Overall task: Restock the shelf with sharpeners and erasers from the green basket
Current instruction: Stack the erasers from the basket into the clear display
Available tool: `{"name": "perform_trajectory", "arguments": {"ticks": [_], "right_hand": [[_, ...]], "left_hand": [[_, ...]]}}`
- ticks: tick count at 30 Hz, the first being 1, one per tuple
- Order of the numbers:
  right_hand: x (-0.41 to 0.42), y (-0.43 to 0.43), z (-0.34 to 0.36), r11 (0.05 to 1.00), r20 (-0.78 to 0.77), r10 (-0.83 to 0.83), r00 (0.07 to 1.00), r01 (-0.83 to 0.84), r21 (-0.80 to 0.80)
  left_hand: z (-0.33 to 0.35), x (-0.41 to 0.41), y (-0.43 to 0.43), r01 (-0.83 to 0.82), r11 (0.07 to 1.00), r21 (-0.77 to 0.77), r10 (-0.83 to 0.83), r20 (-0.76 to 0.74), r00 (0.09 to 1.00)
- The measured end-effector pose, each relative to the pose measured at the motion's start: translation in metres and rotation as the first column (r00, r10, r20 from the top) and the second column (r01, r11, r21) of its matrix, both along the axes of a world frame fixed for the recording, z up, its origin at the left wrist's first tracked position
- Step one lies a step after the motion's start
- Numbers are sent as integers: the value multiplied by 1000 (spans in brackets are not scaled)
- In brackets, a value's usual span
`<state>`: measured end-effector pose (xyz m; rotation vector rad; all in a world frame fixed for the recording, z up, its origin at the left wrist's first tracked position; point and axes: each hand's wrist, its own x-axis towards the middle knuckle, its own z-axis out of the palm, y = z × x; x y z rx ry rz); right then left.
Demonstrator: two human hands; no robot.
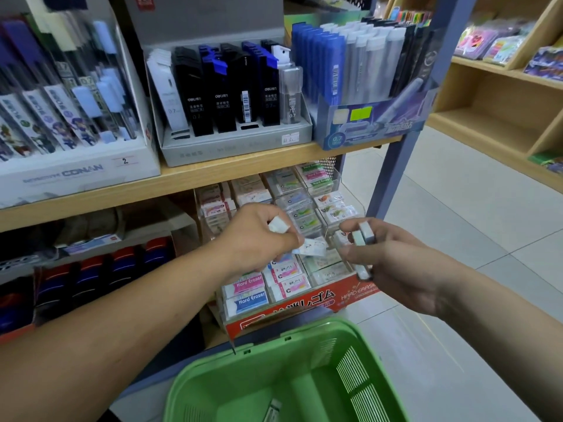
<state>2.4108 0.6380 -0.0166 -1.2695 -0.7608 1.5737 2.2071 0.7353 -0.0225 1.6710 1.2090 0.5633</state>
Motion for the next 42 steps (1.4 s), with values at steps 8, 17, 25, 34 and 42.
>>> {"name": "perform_trajectory", "arguments": {"ticks": [8, 17, 25, 34, 42], "right_hand": [[2, -10, -4, 995, 68, -92, 993, 94, -30], [7, -9, 0, 984, -160, -74, 984, 46, -171], [-4, -4, 0, 998, -97, 53, 994, -55, -14], [-18, -1, 0, 999, 4, -47, 999, 47, 16], [-20, 0, 0, 998, 63, -40, 997, 37, 56]], "left_hand": [[-29, 30, -12, 254, 934, 250, -156, -354, 922], [-2, 24, -9, 243, 970, -5, -238, -225, 945], [13, -2, -12, 228, 954, -196, -202, 146, 969], [15, -14, -17, 244, 950, -195, -211, 175, 962], [13, -16, -7, 250, 968, -38, -247, 66, 967]]}}
